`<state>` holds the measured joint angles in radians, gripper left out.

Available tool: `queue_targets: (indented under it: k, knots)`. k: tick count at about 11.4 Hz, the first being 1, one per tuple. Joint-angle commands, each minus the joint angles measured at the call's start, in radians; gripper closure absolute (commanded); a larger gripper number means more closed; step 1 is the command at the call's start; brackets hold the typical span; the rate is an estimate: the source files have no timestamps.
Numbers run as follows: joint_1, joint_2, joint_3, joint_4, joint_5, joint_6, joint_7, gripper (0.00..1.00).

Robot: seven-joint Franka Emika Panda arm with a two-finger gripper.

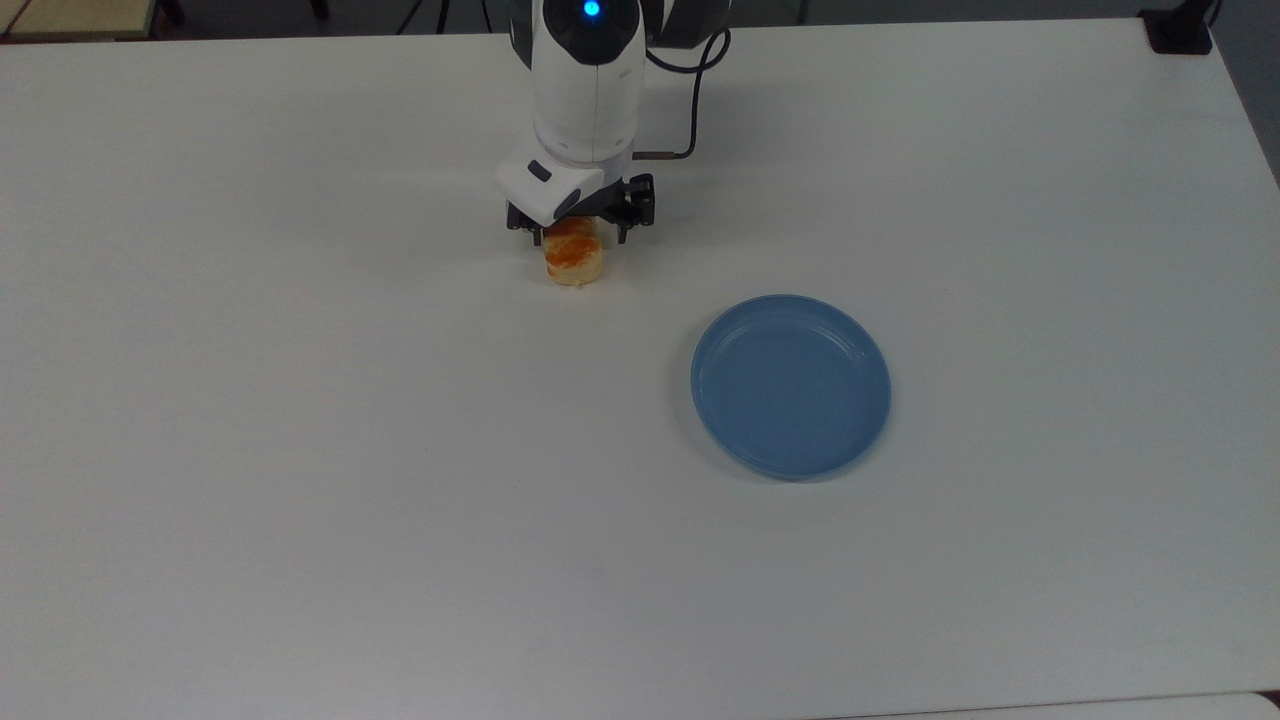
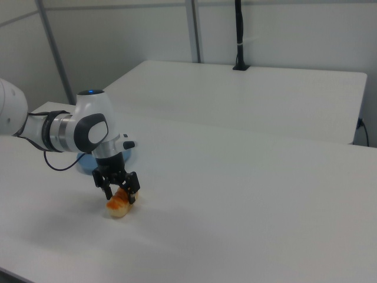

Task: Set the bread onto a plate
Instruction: 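Lower the gripper and close it on the bread roll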

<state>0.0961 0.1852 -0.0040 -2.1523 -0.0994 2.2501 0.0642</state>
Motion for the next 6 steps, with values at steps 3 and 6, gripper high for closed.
queue_targets:
  k: [3,6]
  knots:
    - [-0.001,0.008,-0.002,0.038,-0.023,-0.006,0.002,0.51]
    - [0.016,0.115,-0.001,0.330,-0.010,-0.229,0.060,0.52]
